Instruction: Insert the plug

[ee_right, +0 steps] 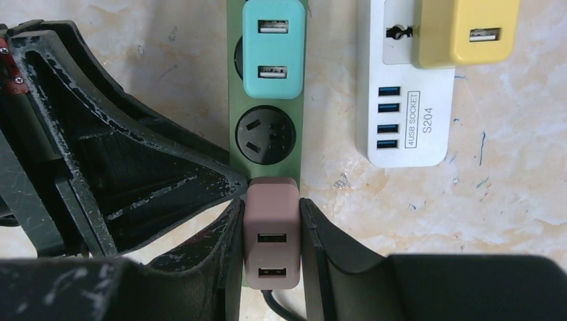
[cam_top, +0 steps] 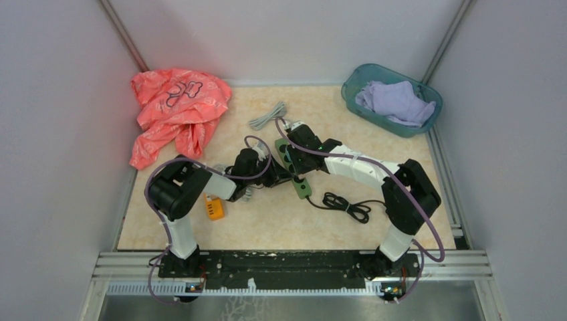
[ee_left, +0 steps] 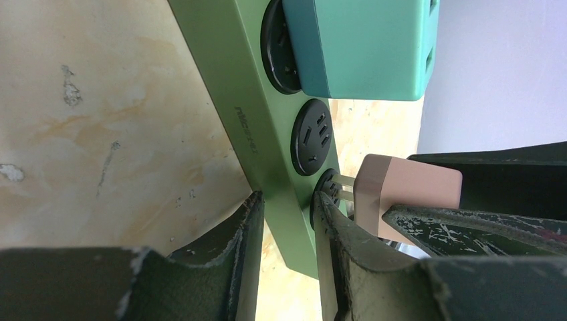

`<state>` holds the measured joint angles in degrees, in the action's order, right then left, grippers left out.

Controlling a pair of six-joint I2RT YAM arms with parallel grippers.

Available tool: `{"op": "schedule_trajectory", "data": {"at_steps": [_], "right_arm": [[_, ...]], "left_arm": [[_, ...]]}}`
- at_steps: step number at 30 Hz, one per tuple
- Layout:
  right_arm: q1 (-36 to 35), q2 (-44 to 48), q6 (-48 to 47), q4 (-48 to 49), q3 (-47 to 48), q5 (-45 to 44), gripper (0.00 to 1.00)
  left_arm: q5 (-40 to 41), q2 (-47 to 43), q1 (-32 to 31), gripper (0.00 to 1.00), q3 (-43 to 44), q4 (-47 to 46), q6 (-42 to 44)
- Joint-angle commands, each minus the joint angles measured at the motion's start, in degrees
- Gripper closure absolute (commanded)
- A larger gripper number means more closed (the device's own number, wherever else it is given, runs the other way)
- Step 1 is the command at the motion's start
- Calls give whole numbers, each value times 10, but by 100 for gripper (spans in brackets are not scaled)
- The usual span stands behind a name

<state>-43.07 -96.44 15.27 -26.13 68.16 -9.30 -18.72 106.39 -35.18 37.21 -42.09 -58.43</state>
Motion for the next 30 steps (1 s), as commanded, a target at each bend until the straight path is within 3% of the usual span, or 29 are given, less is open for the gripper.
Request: {"op": "schedule_trajectory", "data": {"at_steps": [1, 18, 30], "right_arm": [[-7, -14, 12, -11, 19, 2, 100], [-19, 47, 15, -36, 30, -21, 100], [-19, 22, 17, -21, 16, -25, 100]], "left_arm": [[-2, 8, 2, 62, 3, 3, 7], [0, 5, 2, 62, 3, 8, 10], [-1, 2, 2, 62, 3, 10, 12]]}}
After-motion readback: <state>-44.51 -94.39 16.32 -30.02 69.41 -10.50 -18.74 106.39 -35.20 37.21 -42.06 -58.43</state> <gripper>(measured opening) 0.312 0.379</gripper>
